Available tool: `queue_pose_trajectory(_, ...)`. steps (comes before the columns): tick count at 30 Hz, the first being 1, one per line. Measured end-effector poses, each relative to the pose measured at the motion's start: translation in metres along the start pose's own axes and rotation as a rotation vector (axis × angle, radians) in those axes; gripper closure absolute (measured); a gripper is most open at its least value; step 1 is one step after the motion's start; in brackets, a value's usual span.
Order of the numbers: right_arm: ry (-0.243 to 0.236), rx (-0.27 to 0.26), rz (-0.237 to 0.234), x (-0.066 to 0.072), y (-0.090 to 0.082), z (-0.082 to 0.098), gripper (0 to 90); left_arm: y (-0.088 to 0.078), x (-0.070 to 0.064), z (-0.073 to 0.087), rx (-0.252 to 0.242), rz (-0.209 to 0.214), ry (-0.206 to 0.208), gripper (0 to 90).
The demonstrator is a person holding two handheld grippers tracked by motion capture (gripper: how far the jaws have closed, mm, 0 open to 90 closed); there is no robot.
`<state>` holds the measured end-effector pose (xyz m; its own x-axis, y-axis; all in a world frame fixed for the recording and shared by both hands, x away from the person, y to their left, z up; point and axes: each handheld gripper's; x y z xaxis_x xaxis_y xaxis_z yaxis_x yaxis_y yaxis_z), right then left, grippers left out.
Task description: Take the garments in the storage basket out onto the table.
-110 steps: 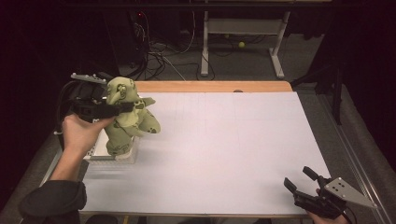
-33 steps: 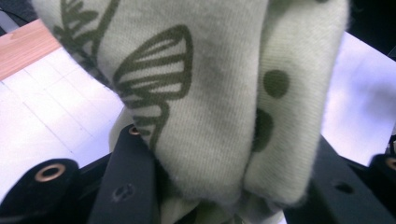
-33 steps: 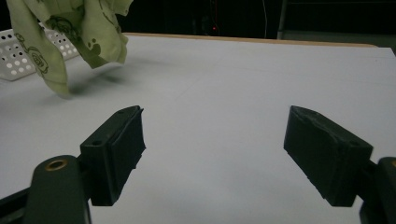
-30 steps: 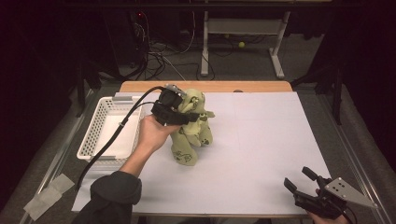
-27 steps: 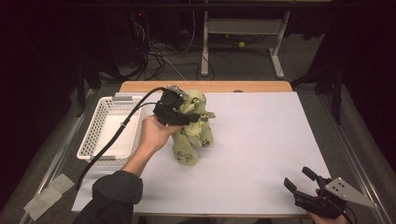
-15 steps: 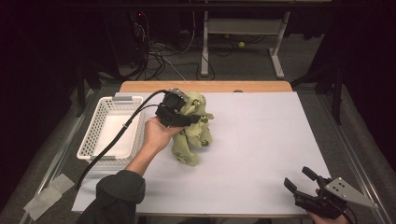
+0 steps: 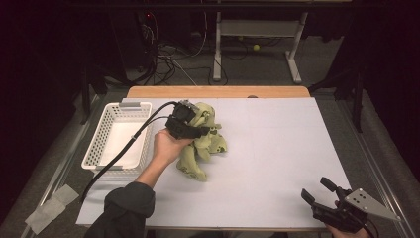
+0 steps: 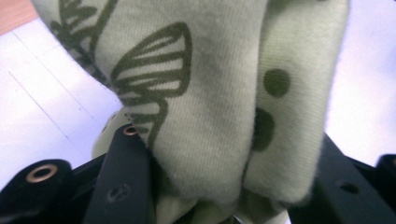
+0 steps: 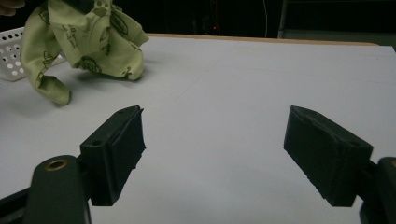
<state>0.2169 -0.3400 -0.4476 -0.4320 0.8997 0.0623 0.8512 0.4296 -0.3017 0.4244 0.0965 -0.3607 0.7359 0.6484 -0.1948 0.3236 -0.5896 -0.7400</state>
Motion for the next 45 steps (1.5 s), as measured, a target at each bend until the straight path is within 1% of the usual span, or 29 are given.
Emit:
queue_pose_trajectory(3, 0.002, 0.0, -0.002, 0.0, 0.0, 0.0, 20.6, 0.008, 0.003, 0.002, 0.015, -0.019, -0.003, 56.1)
queue_pose_trajectory(9, 0.002, 0.0, -0.001, 0.0, 0.0, 0.0, 20.6, 0.018, 0.008, 0.007, 0.019, -0.035, -0.017, 55.4)
queue_pose_trajectory(13, 0.002, 0.0, -0.003, 0.0, 0.0, 0.0, 20.7, 0.021, 0.013, 0.01, 0.019, -0.028, -0.039, 55.1)
queue_pose_trajectory(16, -0.001, -0.001, -0.004, 0.0, 0.0, 0.0, 20.6, 0.023, 0.014, 0.011, 0.03, -0.033, -0.042, 55.1)
queue_pose_trajectory(19, -0.004, 0.0, -0.005, 0.0, 0.001, 0.0, 20.6, 0.027, 0.016, 0.01, 0.03, -0.029, -0.053, 55.0)
queue_pose_trajectory(23, -0.004, 0.003, -0.005, 0.001, 0.001, 0.0, 20.6, 0.04, 0.019, 0.01, 0.032, -0.022, -0.077, 55.0)
queue_pose_trajectory(27, -0.002, 0.006, -0.005, 0.0, 0.001, 0.0, 20.6, 0.051, 0.023, 0.011, 0.057, -0.039, -0.079, 55.1)
queue_pose_trajectory(28, -0.002, 0.008, -0.006, 0.0, 0.002, 0.0, 20.6, 0.053, 0.024, 0.012, 0.057, -0.046, -0.079, 55.1)
queue_pose_trajectory(33, -0.003, 0.008, -0.008, 0.0, 0.002, 0.0, 20.6, 0.053, 0.025, 0.012, 0.064, -0.051, -0.074, 53.7)
queue_pose_trajectory(37, -0.002, 0.007, -0.009, 0.0, 0.002, 0.0, 20.6, 0.049, 0.023, 0.012, 0.069, -0.05, -0.072, 48.0)
queue_pose_trajectory(40, -0.003, 0.007, -0.009, 0.0, 0.002, 0.0, 20.6, 0.045, 0.022, 0.012, 0.07, -0.06, -0.066, 42.4)
queue_pose_trajectory(42, -0.001, 0.007, -0.009, 0.0, 0.002, 0.0, 20.6, 0.042, 0.021, 0.012, 0.054, -0.065, -0.062, 37.6)
queue_pose_trajectory(45, -0.001, 0.006, -0.009, 0.0, 0.002, 0.0, 20.6, 0.034, 0.019, 0.011, 0.036, -0.066, -0.059, 33.1)
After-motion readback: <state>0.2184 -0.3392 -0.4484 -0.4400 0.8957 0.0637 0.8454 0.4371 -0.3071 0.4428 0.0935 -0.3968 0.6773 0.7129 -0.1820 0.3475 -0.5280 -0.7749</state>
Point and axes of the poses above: each handheld gripper's, and its own axes: y roughly forward along the jaws, z roughly out of its underside, x roughly to its left, and after that the axes turned 3 degrees about z, right-handed
